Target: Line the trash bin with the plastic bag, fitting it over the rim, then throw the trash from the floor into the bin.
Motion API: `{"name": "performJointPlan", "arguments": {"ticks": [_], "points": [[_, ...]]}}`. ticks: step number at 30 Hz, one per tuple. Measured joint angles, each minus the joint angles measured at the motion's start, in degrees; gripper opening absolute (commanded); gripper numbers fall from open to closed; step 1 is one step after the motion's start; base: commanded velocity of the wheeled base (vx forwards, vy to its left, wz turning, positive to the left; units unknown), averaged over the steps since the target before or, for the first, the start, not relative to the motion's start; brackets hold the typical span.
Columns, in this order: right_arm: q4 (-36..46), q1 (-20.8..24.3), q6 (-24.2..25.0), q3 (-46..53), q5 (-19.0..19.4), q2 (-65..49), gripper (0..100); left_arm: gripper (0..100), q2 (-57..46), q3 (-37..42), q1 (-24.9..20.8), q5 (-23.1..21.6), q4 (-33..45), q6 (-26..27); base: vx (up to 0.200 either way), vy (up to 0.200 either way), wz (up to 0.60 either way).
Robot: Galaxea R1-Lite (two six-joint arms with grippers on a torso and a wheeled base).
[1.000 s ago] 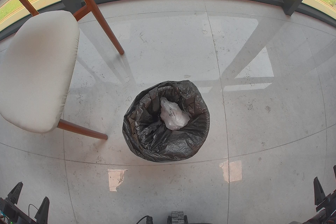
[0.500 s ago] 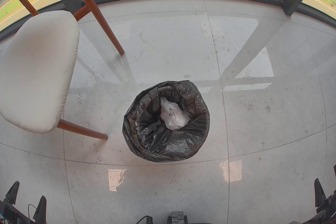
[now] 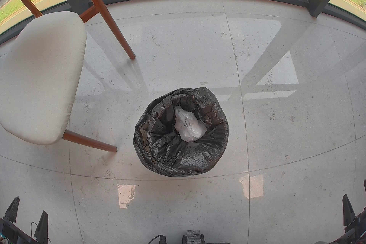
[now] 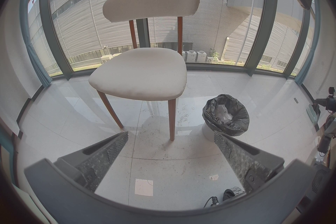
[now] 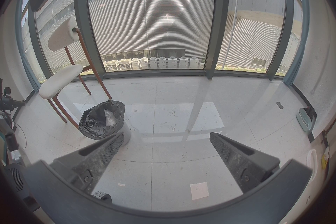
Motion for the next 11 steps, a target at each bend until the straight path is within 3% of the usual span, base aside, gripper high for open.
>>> {"name": "performJointPlan", "arguments": {"ticks": [11], "points": [[0.02, -0.11, -0.11, 0.00, -0.10, 0.00, 100, 100, 0.00, 0.00, 0.06, 0.00, 0.00, -0.04, 0.000, 0.000, 0.00]]}}
